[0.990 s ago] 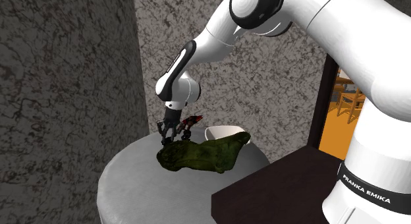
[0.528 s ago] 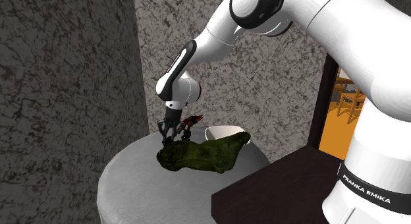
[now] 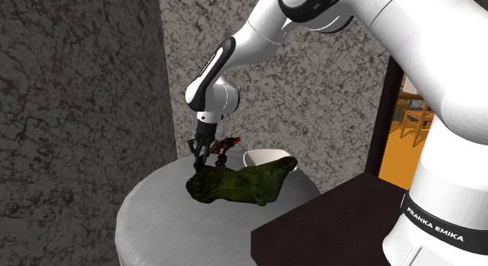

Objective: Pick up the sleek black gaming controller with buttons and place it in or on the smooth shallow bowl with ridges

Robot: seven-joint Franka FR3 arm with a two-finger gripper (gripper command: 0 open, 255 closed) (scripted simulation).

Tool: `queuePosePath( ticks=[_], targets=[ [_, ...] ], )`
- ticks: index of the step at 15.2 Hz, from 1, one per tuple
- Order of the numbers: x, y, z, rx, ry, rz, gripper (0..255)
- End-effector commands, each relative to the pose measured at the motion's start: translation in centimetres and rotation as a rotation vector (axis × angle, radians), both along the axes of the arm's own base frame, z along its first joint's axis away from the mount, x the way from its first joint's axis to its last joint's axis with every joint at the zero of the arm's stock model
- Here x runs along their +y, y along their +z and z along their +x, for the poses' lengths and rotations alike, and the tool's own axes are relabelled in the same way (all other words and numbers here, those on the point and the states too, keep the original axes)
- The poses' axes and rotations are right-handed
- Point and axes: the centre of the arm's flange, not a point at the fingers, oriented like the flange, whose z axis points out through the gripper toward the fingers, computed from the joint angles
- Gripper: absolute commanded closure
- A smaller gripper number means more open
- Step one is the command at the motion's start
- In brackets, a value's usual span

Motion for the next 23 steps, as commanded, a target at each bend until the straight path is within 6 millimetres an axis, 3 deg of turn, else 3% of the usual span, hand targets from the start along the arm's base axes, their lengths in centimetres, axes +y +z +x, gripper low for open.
queuePosePath(
  ticks=[1,15,23],
  targets=[
    [-0.1,1.0,-0.1,0.001,0.0,0.0,255],
    [-0.1,8.0,-0.1,0.001,0.0,0.0,255],
    [-9.4,7.8,-5.0,0.001,0.0,0.0,255]
  ],
)
